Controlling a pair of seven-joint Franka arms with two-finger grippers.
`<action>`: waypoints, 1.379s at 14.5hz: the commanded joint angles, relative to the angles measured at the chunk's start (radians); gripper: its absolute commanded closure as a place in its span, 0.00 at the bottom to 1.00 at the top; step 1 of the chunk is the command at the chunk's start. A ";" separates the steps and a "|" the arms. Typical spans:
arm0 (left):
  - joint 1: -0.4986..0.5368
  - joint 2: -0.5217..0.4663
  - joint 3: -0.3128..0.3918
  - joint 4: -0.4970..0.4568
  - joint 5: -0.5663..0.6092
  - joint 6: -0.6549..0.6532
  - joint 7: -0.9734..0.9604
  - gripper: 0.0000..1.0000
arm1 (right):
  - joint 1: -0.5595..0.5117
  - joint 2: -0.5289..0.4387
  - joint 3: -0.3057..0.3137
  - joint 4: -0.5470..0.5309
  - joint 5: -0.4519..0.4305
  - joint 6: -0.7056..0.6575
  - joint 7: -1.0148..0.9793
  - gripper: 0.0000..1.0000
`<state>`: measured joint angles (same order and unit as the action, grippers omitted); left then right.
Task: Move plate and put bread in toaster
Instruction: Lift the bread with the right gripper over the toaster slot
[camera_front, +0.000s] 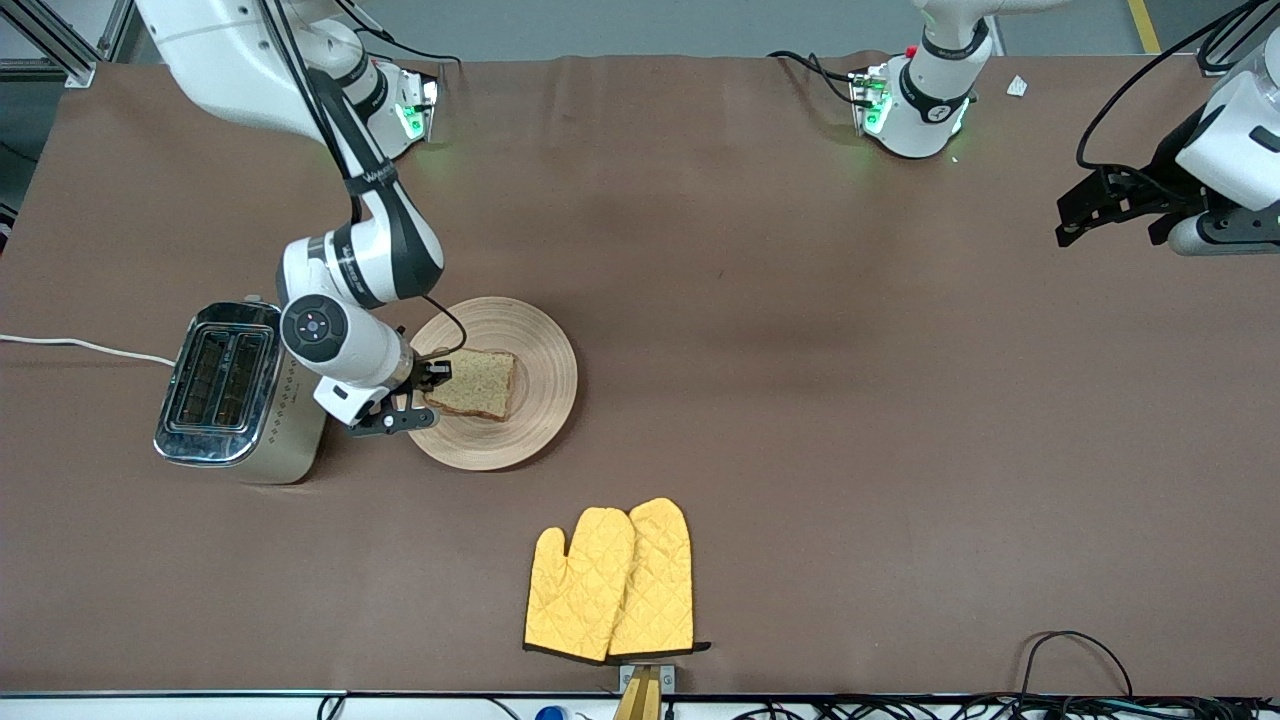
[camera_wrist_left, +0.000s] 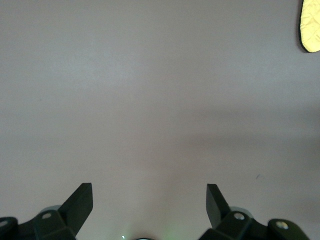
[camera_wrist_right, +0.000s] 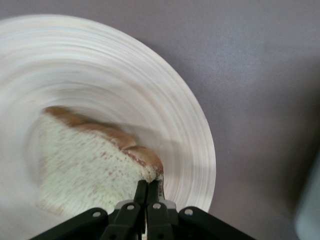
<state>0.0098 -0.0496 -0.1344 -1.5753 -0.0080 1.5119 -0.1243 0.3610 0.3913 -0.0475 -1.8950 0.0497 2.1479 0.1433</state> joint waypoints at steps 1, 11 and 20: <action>-0.001 -0.010 -0.004 -0.008 0.025 -0.004 -0.008 0.00 | 0.002 -0.075 -0.002 0.118 -0.069 -0.178 0.036 1.00; -0.001 -0.012 -0.004 -0.009 0.025 -0.006 -0.008 0.00 | 0.021 -0.167 0.000 0.424 -0.541 -0.638 0.025 1.00; -0.001 -0.010 -0.005 -0.009 0.025 -0.006 -0.006 0.00 | -0.082 0.016 -0.003 0.425 -0.925 -0.785 0.007 1.00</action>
<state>0.0097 -0.0496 -0.1344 -1.5778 -0.0080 1.5119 -0.1243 0.2745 0.3409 -0.0609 -1.4808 -0.8104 1.4160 0.1428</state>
